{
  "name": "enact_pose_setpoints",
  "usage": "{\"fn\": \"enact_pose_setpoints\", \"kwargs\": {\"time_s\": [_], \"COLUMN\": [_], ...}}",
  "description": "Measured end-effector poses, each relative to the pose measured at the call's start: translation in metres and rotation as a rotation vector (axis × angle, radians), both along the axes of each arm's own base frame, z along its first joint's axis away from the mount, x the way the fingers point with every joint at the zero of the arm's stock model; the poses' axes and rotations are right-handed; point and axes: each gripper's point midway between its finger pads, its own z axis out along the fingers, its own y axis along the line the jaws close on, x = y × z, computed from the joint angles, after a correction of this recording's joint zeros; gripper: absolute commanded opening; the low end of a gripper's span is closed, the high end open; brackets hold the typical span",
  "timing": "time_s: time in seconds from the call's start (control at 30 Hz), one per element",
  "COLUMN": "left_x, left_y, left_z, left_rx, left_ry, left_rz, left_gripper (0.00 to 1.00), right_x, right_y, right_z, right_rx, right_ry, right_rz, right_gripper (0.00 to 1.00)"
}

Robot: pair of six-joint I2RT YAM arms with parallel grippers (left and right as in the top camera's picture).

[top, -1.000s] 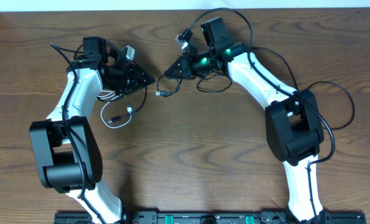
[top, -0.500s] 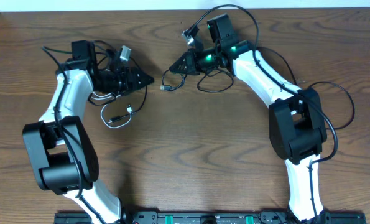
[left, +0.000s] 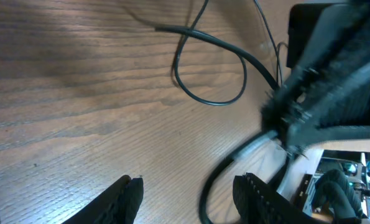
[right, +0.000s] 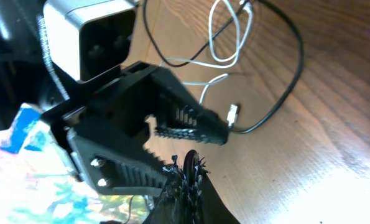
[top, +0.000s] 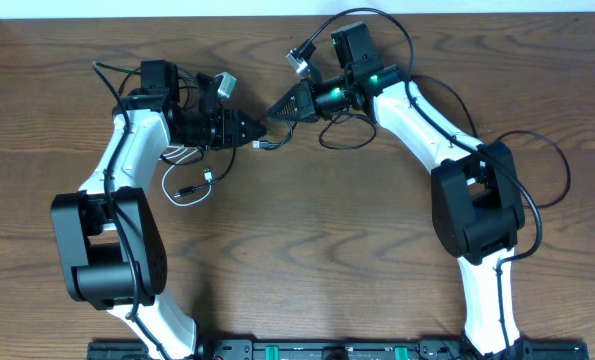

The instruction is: Untangle cables

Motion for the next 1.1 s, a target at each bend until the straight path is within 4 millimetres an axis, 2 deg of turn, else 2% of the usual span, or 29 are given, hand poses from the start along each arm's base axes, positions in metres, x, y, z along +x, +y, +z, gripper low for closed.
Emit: {"fn": "enact_pose_setpoints", "kwargs": {"time_s": [0.07, 0.23, 0.33, 0.4, 0.53, 0.67, 0.77, 0.9, 1.03, 1.07, 1.1], "left_x": [0.0, 0.001, 0.002, 0.006, 0.014, 0.015, 0.016, 0.016, 0.017, 0.017, 0.017], "left_y": [0.0, -0.001, 0.002, 0.01, 0.046, 0.075, 0.087, 0.088, 0.079, 0.076, 0.073], "left_z": [0.0, 0.0, -0.005, -0.014, -0.041, -0.053, -0.056, -0.056, -0.053, -0.052, -0.051], "left_rx": [0.003, 0.005, 0.037, 0.11, 0.324, 0.459, 0.498, 0.495, 0.44, 0.424, 0.409], "left_ry": [-0.001, -0.004, 0.001, 0.029, 0.141, 0.204, 0.222, 0.236, 0.238, 0.239, 0.239], "left_rz": [0.001, -0.001, 0.01, 0.062, 0.266, 0.42, 0.479, 0.503, 0.483, 0.476, 0.469], "left_gripper": [0.53, 0.27, 0.19, 0.14, 0.13, 0.13, 0.13, 0.13, 0.13, 0.13, 0.13], "right_x": [-0.002, -0.005, -0.005, -0.005, -0.001, 0.002, 0.004, 0.008, 0.01, 0.009, 0.009], "right_y": [0.001, 0.006, 0.007, 0.008, 0.005, 0.001, -0.002, -0.004, -0.008, -0.009, -0.009], "right_z": [0.002, 0.01, 0.011, 0.011, 0.009, 0.004, 0.001, -0.003, -0.013, -0.015, -0.017], "right_rx": [0.012, 0.051, 0.057, 0.057, 0.041, 0.015, 0.003, -0.017, -0.069, -0.079, -0.088], "right_ry": [0.001, -0.02, -0.029, -0.031, -0.031, -0.017, -0.018, -0.04, -0.028, -0.031, -0.029], "right_rz": [0.011, 0.042, 0.046, 0.044, 0.026, 0.004, -0.009, -0.024, -0.051, -0.051, -0.053], "right_gripper": [0.01, 0.01, 0.01, 0.01, 0.01, 0.01, 0.01, 0.01, 0.3, 0.31, 0.36]}}
